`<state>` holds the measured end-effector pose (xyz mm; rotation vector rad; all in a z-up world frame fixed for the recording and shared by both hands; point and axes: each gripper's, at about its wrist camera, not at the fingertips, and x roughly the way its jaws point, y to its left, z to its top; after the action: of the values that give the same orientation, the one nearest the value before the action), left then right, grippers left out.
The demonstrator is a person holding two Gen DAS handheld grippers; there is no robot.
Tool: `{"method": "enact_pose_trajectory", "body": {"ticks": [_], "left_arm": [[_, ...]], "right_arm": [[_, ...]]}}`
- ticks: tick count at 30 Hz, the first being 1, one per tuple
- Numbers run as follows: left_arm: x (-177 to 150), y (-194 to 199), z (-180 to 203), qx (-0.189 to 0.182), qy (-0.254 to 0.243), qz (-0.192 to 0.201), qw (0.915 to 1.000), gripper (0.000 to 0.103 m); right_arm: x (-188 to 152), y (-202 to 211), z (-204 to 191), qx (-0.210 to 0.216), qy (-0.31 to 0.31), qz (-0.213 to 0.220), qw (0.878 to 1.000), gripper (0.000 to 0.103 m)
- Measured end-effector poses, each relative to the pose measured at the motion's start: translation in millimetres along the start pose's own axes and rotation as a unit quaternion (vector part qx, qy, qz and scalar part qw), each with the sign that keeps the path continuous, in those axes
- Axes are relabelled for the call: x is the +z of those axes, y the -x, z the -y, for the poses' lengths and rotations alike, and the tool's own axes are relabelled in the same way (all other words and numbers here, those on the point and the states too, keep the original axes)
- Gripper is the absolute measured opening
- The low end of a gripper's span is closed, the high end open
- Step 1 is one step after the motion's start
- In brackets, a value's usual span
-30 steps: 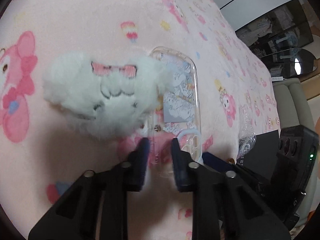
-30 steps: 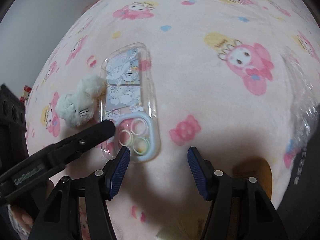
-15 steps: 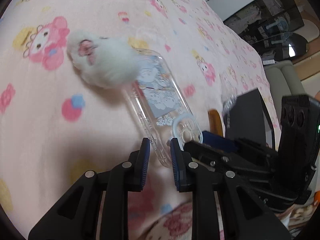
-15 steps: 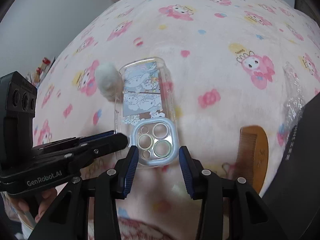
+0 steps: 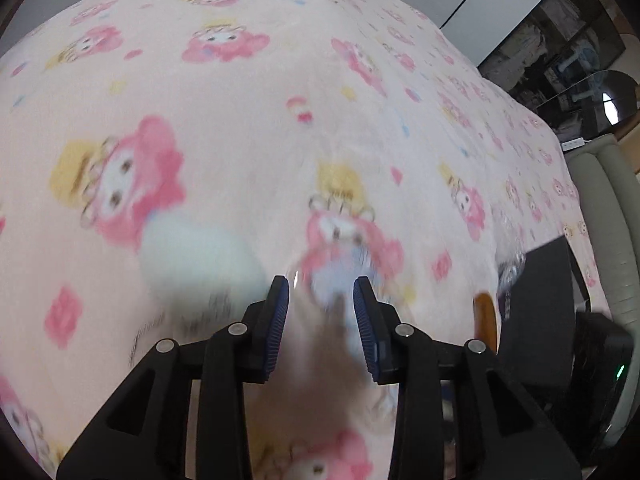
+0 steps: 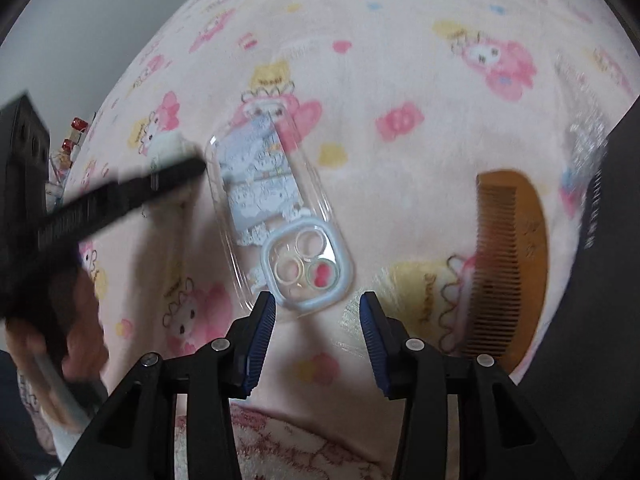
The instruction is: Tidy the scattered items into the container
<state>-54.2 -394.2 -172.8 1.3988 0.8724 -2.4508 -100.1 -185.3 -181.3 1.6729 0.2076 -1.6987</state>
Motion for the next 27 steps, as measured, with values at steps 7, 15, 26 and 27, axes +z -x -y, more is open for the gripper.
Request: {"method": "enact_pose_trajectory", "body": {"ticks": [7, 15, 26, 27], "left_arm": [[25, -43, 9, 0.029, -0.035, -0.024, 0.9987, 0.040], [-14, -10, 4, -0.003, -0.022, -0.058, 0.9981, 0.041], [-39, -13, -15, -0.011, 0.027, -0.055, 0.9981, 0.043], [-41, -17, -15, -0.013, 0.032, -0.062, 0.9975, 0.043]], "right_arm": [[9, -14, 6, 0.034, -0.007, -0.013, 0.999, 0.040], [23, 13, 18, -0.029, -0.044, 0.058, 0.997, 0.046], [8, -5, 26, -0.041, -0.067, 0.049, 0.996, 0.060], [9, -9, 26, -0.038, -0.065, 0.039, 0.996, 0.061]]}}
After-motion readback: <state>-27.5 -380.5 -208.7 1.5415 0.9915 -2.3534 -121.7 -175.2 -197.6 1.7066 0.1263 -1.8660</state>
